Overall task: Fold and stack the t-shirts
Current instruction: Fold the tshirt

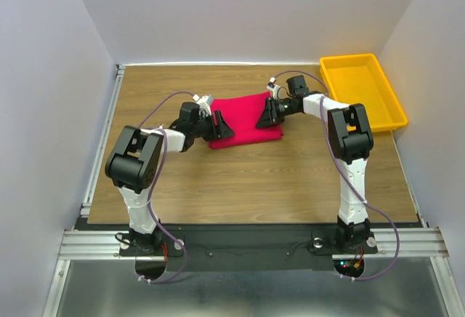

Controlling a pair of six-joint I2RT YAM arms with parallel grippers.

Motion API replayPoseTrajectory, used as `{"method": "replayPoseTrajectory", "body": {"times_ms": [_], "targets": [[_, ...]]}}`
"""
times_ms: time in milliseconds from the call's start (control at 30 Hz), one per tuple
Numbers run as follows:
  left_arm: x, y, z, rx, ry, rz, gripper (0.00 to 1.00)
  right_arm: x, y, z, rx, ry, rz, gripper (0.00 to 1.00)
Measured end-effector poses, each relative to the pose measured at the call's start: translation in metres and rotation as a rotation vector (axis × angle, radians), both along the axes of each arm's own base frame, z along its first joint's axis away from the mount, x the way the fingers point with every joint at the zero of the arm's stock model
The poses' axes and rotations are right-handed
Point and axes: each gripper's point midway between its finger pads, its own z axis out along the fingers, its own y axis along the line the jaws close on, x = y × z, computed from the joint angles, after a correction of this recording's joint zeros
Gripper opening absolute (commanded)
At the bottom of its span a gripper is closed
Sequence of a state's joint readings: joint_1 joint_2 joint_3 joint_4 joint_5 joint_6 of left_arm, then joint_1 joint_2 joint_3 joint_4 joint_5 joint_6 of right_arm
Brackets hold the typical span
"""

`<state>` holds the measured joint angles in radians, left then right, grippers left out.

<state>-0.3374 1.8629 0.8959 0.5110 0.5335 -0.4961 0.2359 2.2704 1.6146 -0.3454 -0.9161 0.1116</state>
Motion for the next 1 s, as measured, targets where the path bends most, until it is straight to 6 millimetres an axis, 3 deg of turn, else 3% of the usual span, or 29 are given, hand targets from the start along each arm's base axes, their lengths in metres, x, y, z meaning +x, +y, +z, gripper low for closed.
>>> {"method": "replayPoseTrajectory", "body": {"times_ms": [167, 300, 333, 400, 533, 667, 867, 1000], "targets": [[0.004, 0.008, 0.018, 0.057, -0.041, 0.002, 0.70, 0.019, -0.002, 0.029, 0.011, -0.100, 0.020, 0.34], [0.033, 0.013, 0.071, 0.046, -0.155, 0.028, 0.71, 0.042, -0.003, 0.067, 0.029, -0.202, 0.010, 0.34], [0.043, 0.015, 0.088, 0.030, -0.190, 0.037, 0.71, 0.054, -0.002, 0.085, 0.038, -0.247, 0.000, 0.34], [0.061, 0.023, 0.114, 0.004, -0.247, 0.066, 0.71, 0.060, -0.003, 0.096, 0.045, -0.265, -0.011, 0.34], [0.089, 0.033, 0.133, -0.069, -0.273, 0.092, 0.71, 0.086, 0.004, 0.123, 0.083, -0.305, -0.046, 0.33], [0.108, 0.024, 0.113, -0.123, -0.221, 0.074, 0.70, 0.104, 0.009, 0.110, 0.101, -0.257, -0.080, 0.32], [0.121, 0.008, 0.052, -0.171, -0.065, 0.043, 0.70, 0.114, 0.009, 0.048, 0.061, -0.117, -0.140, 0.28], [0.127, 0.010, 0.030, -0.183, -0.014, 0.060, 0.69, 0.119, 0.001, 0.019, 0.012, -0.058, -0.197, 0.27]]}}
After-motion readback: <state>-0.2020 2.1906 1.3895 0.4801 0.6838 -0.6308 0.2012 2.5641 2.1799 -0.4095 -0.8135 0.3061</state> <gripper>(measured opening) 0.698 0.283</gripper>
